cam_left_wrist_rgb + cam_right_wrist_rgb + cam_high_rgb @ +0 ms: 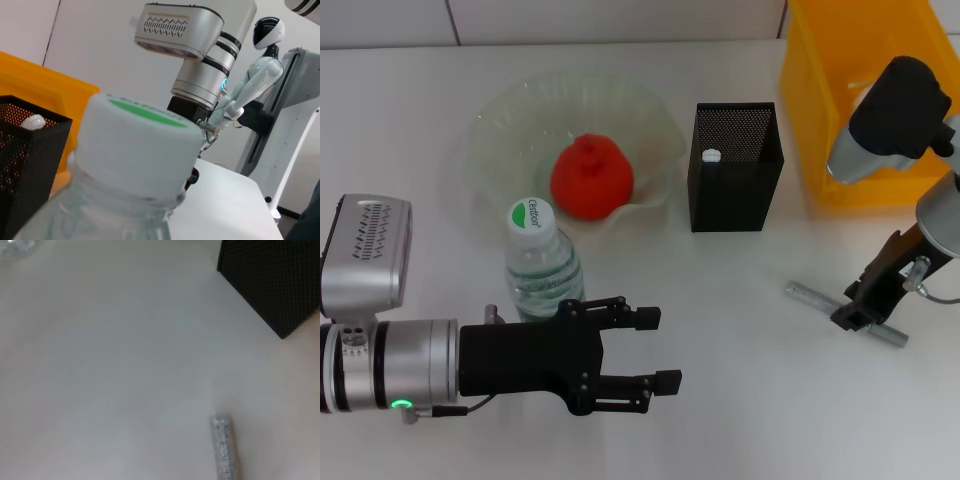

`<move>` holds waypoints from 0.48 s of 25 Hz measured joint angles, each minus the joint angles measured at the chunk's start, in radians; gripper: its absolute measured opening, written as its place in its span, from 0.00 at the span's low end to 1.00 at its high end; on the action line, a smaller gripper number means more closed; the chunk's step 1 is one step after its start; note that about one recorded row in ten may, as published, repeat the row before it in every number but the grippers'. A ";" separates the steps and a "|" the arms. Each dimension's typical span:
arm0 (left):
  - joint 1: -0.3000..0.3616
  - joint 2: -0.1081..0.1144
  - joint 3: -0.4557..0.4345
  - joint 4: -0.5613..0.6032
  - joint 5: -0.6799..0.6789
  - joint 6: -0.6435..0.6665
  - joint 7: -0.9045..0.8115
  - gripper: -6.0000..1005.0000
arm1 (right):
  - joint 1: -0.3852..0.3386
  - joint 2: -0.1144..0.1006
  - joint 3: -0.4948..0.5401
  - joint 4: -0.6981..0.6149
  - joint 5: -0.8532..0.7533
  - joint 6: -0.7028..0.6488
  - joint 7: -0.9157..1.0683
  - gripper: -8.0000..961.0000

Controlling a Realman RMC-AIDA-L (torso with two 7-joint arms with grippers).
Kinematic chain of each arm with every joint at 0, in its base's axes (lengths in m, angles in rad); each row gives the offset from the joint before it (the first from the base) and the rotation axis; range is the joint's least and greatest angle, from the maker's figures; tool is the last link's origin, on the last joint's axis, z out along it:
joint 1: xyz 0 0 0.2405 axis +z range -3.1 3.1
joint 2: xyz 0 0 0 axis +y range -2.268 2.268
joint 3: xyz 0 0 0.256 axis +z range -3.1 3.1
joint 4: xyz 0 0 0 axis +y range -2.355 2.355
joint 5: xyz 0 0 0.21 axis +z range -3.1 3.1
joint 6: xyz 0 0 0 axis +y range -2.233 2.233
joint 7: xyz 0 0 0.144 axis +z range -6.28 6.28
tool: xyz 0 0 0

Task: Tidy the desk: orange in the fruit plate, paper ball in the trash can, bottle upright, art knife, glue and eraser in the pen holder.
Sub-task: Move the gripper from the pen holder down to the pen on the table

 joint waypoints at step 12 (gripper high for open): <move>0.002 0.000 0.000 0.000 -0.003 0.002 0.000 0.80 | 0.007 0.000 -0.031 0.013 0.001 0.017 0.000 0.30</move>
